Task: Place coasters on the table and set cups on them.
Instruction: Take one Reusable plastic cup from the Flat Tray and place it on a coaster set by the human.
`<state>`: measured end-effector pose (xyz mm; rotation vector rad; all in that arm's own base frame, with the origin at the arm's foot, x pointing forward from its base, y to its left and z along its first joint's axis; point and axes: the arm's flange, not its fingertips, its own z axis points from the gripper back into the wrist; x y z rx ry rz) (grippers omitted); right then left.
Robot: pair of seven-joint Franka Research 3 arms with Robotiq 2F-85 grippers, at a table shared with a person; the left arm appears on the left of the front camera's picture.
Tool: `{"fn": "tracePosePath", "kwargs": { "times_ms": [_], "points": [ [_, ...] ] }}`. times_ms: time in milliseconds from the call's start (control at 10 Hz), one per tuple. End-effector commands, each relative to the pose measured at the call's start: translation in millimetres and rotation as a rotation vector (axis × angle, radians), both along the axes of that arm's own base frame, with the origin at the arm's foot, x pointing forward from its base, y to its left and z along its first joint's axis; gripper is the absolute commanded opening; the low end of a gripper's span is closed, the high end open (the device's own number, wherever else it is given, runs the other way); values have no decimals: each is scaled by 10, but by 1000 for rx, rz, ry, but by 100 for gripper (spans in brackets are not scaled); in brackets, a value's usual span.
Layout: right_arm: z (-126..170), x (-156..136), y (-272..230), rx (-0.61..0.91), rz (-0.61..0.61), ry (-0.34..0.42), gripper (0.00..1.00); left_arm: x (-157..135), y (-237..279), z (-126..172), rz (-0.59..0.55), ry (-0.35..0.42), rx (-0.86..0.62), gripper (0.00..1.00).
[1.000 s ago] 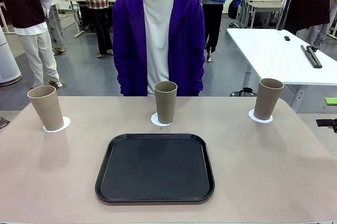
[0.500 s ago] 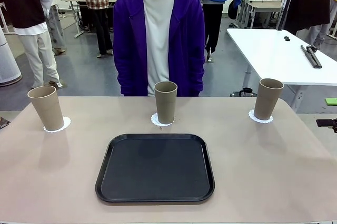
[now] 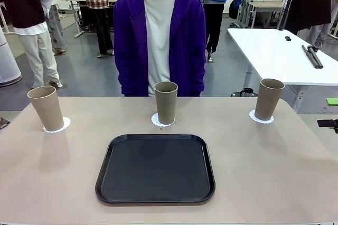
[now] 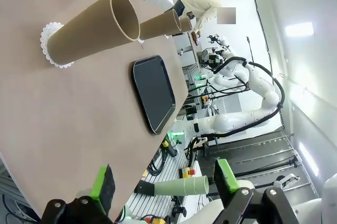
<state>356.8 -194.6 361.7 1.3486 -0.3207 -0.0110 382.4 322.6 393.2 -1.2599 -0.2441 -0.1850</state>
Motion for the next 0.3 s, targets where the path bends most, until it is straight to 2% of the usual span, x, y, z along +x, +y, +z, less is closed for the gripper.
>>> {"fn": "tracePosePath", "kwargs": {
  "times_ms": [0,200],
  "points": [
    [9,-12,13,4,1,-5,100,24,4,36,24,9,-10,100],
    [9,-12,13,4,1,-5,100,24,4,36,24,9,-10,100]
  ]
}}
